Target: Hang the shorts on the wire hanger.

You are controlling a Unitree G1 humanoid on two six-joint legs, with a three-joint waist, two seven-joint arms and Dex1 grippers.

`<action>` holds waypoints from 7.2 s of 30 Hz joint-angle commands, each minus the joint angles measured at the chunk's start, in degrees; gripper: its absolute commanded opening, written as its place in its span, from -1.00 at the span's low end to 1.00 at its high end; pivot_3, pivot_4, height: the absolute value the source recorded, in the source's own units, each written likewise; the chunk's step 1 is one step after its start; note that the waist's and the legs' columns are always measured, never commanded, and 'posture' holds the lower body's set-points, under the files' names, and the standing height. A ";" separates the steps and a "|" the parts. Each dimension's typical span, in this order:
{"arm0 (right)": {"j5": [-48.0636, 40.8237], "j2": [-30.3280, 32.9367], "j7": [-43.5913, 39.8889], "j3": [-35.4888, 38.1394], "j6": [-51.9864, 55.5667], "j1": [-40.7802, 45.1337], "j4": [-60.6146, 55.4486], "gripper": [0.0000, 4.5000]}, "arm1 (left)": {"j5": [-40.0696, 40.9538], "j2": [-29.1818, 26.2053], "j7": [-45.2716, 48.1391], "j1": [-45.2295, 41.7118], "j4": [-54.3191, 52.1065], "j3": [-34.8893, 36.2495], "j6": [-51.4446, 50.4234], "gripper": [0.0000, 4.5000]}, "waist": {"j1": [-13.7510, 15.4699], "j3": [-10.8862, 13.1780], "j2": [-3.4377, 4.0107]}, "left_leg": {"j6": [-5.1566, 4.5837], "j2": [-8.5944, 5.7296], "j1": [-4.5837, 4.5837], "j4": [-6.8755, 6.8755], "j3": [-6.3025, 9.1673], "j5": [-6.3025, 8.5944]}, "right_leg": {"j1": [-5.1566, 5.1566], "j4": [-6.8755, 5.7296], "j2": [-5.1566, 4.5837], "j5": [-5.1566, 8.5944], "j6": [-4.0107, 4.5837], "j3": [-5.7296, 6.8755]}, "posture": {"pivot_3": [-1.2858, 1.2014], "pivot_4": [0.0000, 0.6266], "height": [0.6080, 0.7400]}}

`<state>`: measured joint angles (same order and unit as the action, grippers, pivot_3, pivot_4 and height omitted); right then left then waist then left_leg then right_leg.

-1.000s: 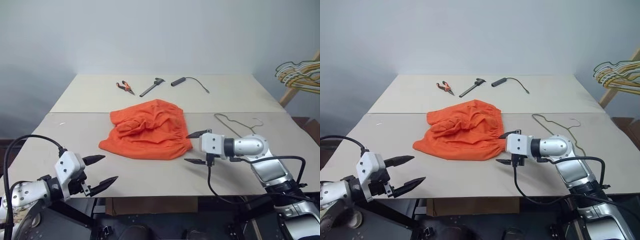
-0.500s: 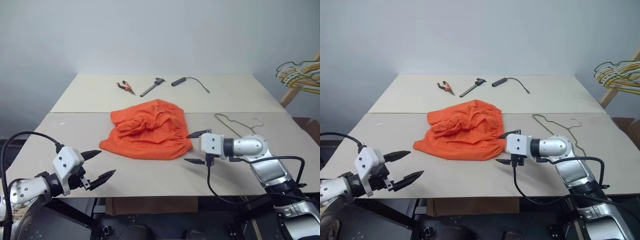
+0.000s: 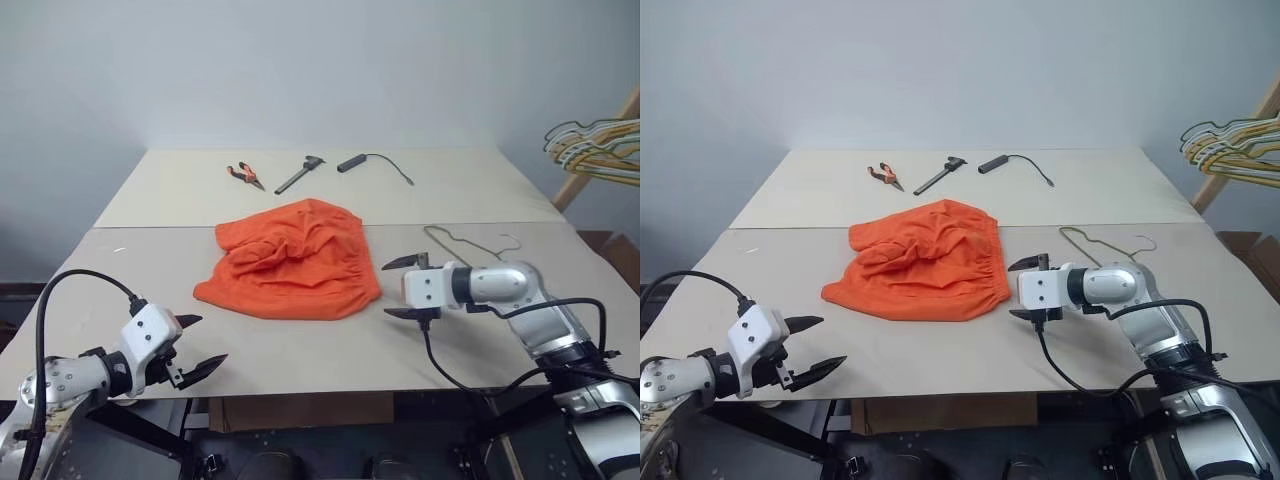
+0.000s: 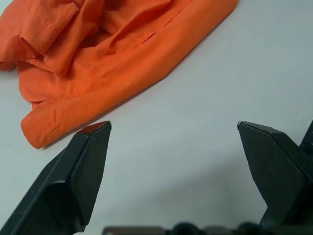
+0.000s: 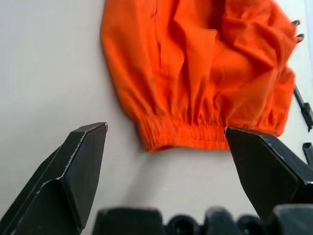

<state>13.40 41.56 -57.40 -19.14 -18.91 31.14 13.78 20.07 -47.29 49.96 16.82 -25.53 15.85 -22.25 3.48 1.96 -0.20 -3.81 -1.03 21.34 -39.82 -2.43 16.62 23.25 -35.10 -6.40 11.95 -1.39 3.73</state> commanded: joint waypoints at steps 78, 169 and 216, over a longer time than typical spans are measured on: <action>6.81 -1.82 -2.09 -7.41 -1.66 -0.38 -8.37 -1.00 | -14.27 -17.17 18.85 6.31 -5.43 3.26 -2.08 -0.99 | -4.28 -0.04 -0.11 | -0.13 0.01 0.02 -0.03 -0.75 0.01 | 0.78 -0.87 -0.07 0.13 -0.10 -0.86 | 0.06 -1.00 1.00; -6.43 -2.18 3.53 13.27 39.75 36.91 59.44 1.00 | 16.03 -9.23 7.60 -28.01 -8.35 -4.06 -19.41 0.99 | -5.00 7.08 -0.34 | 0.21 0.00 1.09 -0.04 -1.32 -0.23 | 1.68 -0.64 -0.12 -0.23 -0.21 -1.43 | 0.04 -0.48 1.00; -15.72 -27.39 28.22 13.68 38.82 -1.46 -30.66 -0.99 | 48.17 30.04 -37.37 -43.33 -0.96 2.05 -20.53 1.00 | -4.86 1.64 -0.63 | 0.43 -0.07 0.19 -0.57 -1.33 -0.39 | 0.85 -0.97 0.13 -0.62 -0.27 -1.45 | -0.02 -1.00 1.00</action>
<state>-3.34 14.71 -31.03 -4.49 24.16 29.96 -13.35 67.58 -17.58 13.79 -24.79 -26.23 17.92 -44.26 -1.39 3.60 -0.83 -3.39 -1.10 21.47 -40.40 -3.77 16.22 24.07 -36.06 -6.27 11.34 -1.66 2.27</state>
